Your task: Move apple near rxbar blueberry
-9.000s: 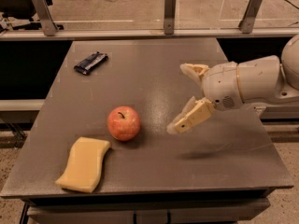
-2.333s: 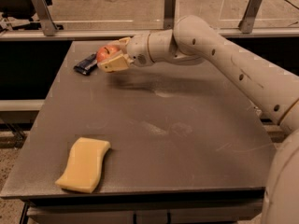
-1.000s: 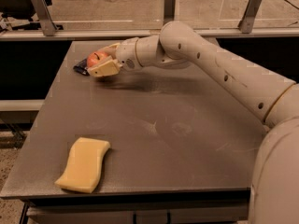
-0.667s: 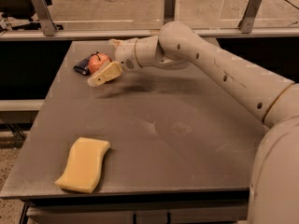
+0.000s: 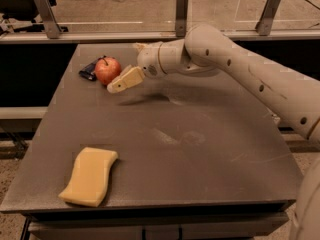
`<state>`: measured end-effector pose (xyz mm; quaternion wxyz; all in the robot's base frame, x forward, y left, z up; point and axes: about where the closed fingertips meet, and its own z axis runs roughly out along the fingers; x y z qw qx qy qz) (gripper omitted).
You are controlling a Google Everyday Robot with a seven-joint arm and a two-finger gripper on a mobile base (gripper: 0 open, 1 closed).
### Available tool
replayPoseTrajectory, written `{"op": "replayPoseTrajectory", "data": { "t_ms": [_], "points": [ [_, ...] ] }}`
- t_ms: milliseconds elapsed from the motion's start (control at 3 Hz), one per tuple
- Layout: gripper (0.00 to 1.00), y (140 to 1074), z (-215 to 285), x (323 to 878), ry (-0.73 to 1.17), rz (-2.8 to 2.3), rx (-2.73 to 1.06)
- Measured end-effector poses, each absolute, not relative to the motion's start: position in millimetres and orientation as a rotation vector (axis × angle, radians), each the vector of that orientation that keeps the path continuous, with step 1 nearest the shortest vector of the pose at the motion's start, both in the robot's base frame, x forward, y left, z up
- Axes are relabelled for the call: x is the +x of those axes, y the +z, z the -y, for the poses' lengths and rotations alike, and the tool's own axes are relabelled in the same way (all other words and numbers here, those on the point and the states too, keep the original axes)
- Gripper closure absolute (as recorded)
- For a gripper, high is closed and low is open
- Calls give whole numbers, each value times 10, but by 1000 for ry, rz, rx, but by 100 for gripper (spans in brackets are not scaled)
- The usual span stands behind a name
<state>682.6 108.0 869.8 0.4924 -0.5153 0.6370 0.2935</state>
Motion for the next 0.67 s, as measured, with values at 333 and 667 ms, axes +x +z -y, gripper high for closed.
{"op": "replayPoseTrajectory", "data": {
  "t_ms": [333,667],
  "points": [
    [0,8695,-474,6708,606,-1654,-1171],
    [0,8695,-475,6708,606,-1654,-1171]
  ]
}}
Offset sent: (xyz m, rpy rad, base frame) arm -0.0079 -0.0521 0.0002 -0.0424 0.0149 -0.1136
